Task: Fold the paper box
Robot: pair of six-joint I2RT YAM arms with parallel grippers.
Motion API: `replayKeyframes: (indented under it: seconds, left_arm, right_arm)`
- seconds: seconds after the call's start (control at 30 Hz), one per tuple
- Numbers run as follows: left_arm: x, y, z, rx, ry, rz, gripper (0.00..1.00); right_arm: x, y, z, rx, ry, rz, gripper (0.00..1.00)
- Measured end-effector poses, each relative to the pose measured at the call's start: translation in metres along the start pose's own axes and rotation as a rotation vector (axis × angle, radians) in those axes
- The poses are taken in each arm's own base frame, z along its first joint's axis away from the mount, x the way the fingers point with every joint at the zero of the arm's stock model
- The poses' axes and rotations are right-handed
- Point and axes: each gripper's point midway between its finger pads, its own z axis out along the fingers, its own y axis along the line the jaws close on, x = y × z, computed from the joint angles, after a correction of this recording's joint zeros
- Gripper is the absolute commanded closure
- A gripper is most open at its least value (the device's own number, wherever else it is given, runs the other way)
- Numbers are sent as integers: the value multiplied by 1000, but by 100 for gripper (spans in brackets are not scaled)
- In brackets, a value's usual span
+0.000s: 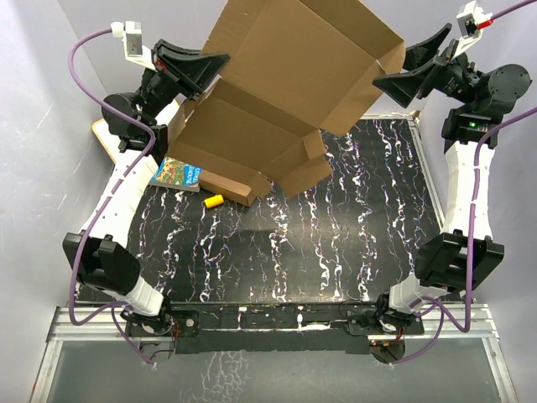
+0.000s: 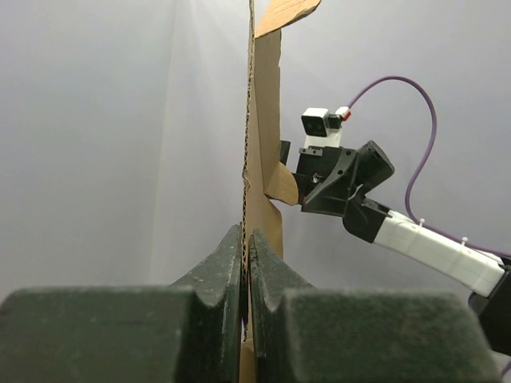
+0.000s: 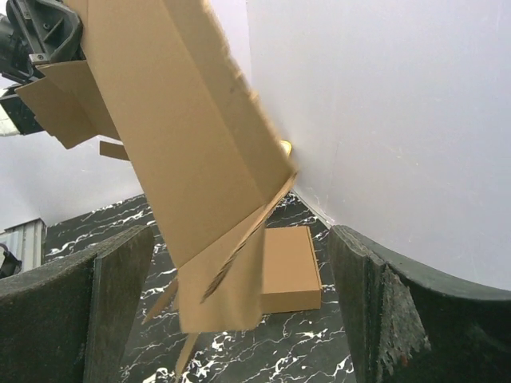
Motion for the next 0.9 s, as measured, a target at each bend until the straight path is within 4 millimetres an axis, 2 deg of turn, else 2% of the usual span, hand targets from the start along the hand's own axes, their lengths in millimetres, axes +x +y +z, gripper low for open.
replayKeyframes:
  seconds: [0.13, 0.4, 0.6, 0.9]
  left_arm:
    - [7, 0, -1, 24, 22, -26, 100]
    - [12, -3, -1, 69, 40, -55, 100]
    - [11, -6, 1, 99, 43, -64, 100]
    - [18, 0, 1, 103, 55, -93, 100]
  right_arm:
    - [2, -2, 0, 7, 5, 16, 6]
    - [4, 0, 0, -4, 14, 15, 22]
    - [9, 8, 3, -44, 36, 17, 35]
    - [16, 24, 10, -118, 69, 4, 56]
